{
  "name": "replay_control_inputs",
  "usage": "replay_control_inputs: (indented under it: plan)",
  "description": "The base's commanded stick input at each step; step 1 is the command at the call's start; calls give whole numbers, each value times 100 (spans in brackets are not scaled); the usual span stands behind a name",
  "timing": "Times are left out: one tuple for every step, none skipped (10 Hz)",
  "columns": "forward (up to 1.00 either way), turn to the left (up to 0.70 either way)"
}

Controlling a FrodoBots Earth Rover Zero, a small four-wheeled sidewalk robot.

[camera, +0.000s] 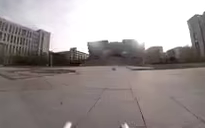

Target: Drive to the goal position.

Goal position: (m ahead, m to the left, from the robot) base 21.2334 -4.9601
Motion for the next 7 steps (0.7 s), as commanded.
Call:
replay_control_inputs:
  plan:
    - [100,0]
    - [100,0]
    - [100,0]
    - [100,0]
    - [100,0]
    - [100,0]
    - [100,0]
